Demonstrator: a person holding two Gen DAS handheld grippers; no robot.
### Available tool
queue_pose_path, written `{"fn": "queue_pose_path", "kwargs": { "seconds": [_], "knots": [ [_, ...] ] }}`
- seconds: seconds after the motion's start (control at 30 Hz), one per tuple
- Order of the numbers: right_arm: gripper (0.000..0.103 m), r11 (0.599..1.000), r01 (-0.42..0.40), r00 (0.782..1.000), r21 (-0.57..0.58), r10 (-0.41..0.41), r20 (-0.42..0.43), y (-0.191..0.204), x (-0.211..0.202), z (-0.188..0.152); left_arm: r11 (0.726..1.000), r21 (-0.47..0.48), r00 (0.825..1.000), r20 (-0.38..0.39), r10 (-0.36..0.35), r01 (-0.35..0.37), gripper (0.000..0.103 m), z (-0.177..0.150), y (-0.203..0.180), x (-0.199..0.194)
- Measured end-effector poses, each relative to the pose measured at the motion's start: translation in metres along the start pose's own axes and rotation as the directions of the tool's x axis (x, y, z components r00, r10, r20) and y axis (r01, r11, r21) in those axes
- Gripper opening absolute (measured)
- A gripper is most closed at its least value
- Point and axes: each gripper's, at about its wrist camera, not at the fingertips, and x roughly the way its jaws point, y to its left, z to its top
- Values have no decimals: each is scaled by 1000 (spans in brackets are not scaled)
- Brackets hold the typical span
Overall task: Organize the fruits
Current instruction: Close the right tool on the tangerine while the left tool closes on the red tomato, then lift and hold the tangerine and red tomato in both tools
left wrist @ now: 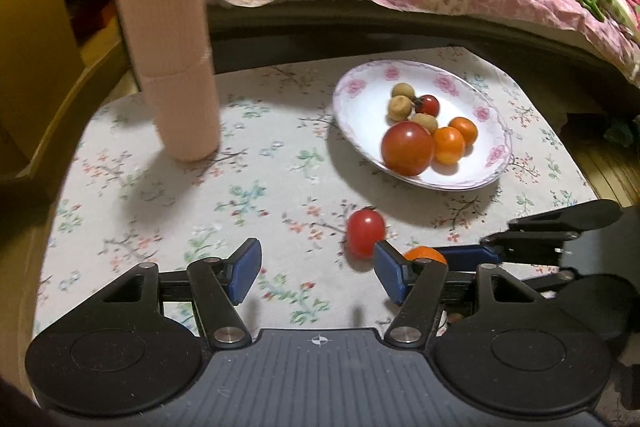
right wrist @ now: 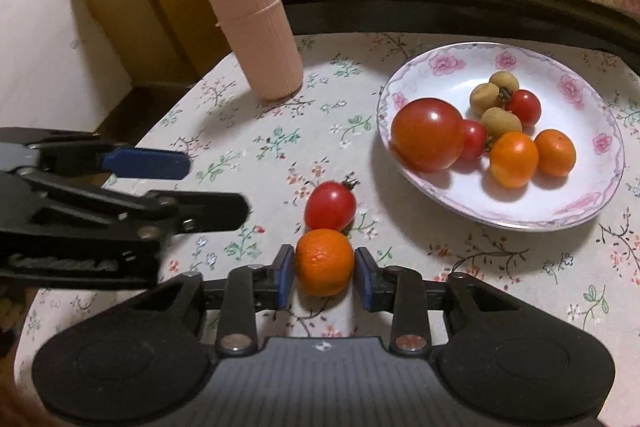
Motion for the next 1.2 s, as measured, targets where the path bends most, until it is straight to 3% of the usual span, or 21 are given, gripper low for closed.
{"fn": "queue_pose_path", "kwargs": {
  "seconds": [0.3, 0.37, 0.5, 0.57, 0.7, 1.0, 1.2],
  "knots": [
    [33, 997, 71, 997, 33, -69, -44, -24, -34, -21, 999, 42, 999, -23, -22, 23, 64, 8, -28, 40],
    [33, 996, 76, 996, 36, -75, -47, -26, -45, -26, 999, 33, 999, -44, -17, 19, 56, 8, -30, 48],
    [33, 994, 90, 995, 57, -87, -58, -29, -65, -37, 999, 37, 999, -44, 1, 0, 51, 6, -32, 52],
    [33, 993, 87, 995, 79, -82, -59, -32, -74, -42, 1000, 22, 999, -41, 6, -5, 42, 6, -31, 51],
    [33, 990, 93, 995, 110, -88, -49, -34, -84, -50, 999, 33, 999, -31, 15, -14, 37, 6, -36, 52],
    [33, 979, 136, 990, 148, -129, -59, -40, -93, -70, 997, 74, 998, -57, 4, 0, 37, -17, -50, 23],
    [33, 981, 126, 991, 148, -118, -62, -30, -100, -85, 996, 79, 994, -102, -33, 41, 37, -53, -67, -9]
  ]
}}
